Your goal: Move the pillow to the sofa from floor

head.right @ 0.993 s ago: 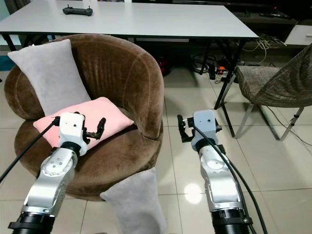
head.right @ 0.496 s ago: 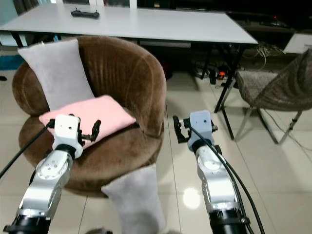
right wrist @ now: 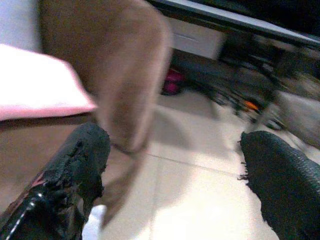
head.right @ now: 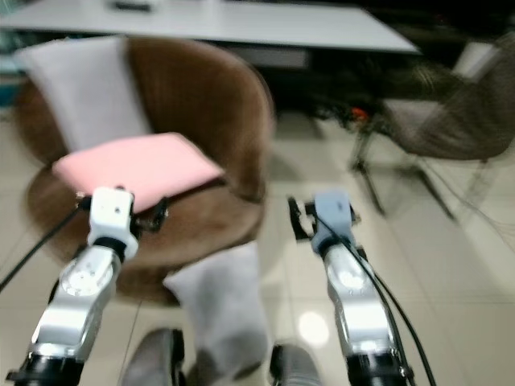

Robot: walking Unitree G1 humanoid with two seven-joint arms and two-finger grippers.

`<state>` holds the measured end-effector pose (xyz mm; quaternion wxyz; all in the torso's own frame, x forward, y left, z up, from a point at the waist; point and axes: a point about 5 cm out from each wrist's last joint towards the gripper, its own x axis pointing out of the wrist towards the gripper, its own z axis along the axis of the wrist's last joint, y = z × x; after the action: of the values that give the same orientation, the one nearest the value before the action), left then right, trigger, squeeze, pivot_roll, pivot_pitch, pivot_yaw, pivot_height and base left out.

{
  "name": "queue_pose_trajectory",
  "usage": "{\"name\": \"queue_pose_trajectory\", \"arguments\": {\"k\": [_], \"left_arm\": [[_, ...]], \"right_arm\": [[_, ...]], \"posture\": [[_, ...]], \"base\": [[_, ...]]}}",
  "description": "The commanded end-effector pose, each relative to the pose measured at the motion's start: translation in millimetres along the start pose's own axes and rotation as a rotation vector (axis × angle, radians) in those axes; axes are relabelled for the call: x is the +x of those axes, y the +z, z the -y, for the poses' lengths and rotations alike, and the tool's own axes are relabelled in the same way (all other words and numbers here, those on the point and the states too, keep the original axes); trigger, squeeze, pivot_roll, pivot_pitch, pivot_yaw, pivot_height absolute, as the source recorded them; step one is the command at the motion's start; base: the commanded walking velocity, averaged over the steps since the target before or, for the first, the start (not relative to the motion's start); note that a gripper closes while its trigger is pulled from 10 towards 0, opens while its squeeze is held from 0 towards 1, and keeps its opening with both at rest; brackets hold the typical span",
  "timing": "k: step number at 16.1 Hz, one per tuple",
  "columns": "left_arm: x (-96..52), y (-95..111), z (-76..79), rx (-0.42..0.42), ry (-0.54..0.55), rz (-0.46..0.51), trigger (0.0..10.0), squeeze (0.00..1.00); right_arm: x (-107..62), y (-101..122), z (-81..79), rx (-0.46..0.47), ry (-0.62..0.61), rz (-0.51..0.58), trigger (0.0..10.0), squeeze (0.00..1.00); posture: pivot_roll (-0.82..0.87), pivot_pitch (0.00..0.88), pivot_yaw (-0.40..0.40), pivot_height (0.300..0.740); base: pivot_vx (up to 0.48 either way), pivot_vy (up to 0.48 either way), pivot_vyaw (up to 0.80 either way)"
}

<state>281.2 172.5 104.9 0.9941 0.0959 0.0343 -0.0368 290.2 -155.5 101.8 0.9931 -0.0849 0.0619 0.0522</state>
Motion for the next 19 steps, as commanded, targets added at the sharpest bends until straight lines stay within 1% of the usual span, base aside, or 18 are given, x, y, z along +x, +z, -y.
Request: {"name": "queue_pose_trajectory", "arguments": {"k": [1, 5, 11, 19], "left_arm": [[0.1, -1.6, -0.3, 0.006, 0.003, -0.009, 10.0, 0.96], [0.3, -2.3, 0.8, 0.023, 0.000, -0.019, 10.0, 0.97], [0.6, -1.8, 0.2, 0.016, 0.002, -0.015, 10.0, 0.98], [0.3, -1.5, 0.7, 0.008, 0.002, -0.014, 10.0, 0.98]], "right_arm": [[0.3, 0.4, -2.5, -0.002, 0.006, -0.002, 10.0, 0.00], [0.7, 0.2, -2.1, -0.007, 0.002, -0.006, 10.0, 0.00], [1.6, 0.6, -2.0, -0.011, 0.004, -0.006, 10.0, 0.00], [2.0, 0.9, -1.8, -0.019, 0.009, -0.005, 10.0, 0.00]], "posture": [[-0.04, 0.000, -0.022, 0.625], [-0.04, 0.000, -0.024, 0.625], [-0.04, 0.000, -0.025, 0.625], [-0.04, 0.000, -0.030, 0.625]], "base": [[0.000, 0.000, 0.00], [0.000, 0.000, 0.00], [0.000, 0.000, 0.00], [0.263, 0.000, 0.00]]}}
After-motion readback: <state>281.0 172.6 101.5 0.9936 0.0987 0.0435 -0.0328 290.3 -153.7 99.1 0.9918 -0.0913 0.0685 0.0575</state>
